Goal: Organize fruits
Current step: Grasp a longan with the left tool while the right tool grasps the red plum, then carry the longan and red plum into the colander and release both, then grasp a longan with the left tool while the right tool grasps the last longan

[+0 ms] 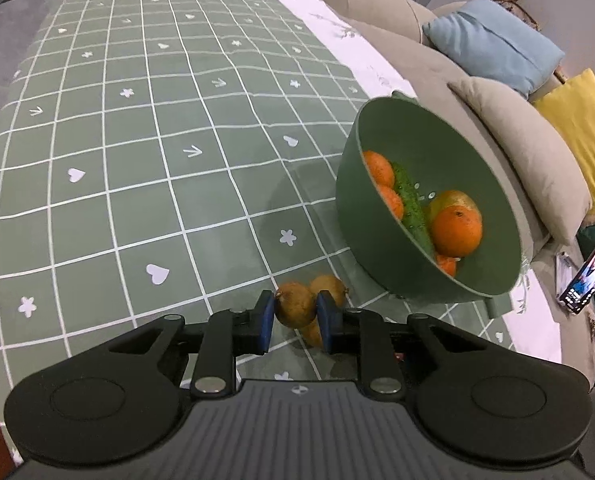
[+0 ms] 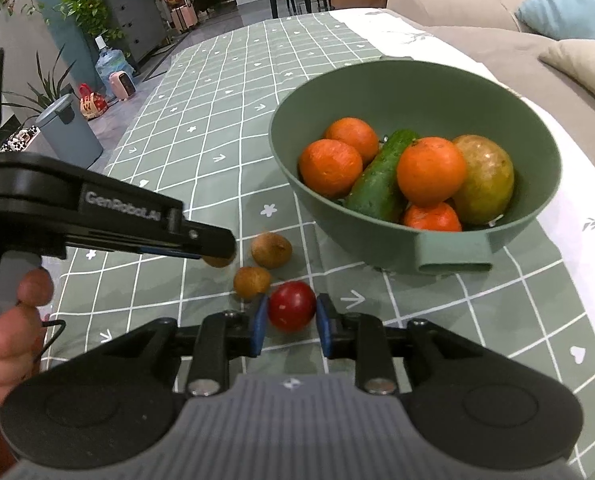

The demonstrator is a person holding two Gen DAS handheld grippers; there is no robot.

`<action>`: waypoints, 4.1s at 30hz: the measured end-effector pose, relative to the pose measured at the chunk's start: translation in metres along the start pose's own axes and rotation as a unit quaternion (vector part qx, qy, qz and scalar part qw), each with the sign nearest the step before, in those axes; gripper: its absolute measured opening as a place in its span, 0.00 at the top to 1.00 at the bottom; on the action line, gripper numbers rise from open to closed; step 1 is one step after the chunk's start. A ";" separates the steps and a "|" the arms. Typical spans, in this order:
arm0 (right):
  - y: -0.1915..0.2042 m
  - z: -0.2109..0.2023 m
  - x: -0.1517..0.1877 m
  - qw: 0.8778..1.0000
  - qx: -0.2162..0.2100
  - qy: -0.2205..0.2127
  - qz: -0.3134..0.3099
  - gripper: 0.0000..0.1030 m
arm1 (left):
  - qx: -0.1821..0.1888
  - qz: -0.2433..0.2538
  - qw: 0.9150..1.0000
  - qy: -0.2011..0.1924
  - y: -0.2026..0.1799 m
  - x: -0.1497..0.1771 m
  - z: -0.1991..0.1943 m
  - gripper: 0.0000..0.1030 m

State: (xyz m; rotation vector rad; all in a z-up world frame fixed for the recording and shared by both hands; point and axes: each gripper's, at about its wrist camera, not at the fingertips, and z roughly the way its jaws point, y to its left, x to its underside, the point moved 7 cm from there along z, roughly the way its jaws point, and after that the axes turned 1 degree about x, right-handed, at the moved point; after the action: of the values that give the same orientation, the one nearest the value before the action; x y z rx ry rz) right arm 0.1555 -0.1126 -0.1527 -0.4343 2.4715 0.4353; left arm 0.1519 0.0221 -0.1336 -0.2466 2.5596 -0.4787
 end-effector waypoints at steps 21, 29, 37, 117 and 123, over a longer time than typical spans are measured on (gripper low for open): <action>-0.019 -0.088 -0.020 0.996 0.023 -0.088 0.009 0.79 | 0.054 0.048 0.997 -0.037 -0.070 -0.023 -0.047 0.76; -0.047 -0.092 -0.048 0.993 0.053 -0.108 0.020 0.79 | 0.055 0.071 0.996 -0.025 -0.093 -0.045 -0.027 0.76; -0.069 -0.071 -0.074 0.992 0.070 -0.103 0.008 0.79 | 0.037 0.104 0.994 -0.008 -0.105 -0.066 0.003 0.76; -0.028 -0.072 -0.004 0.992 0.099 -0.078 0.011 0.27 | -0.050 0.084 0.993 -0.066 -0.031 0.020 -0.047 0.53; -0.031 -0.051 0.009 0.993 0.109 -0.051 0.007 0.27 | -0.043 0.061 0.996 -0.042 -0.022 0.031 -0.030 0.54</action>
State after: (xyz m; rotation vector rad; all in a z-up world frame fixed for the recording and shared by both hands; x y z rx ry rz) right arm 0.1355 -0.1630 -0.1248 -0.2977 2.3897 0.1841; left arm 0.1115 0.0020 -0.1153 -0.1377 2.4993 -0.3056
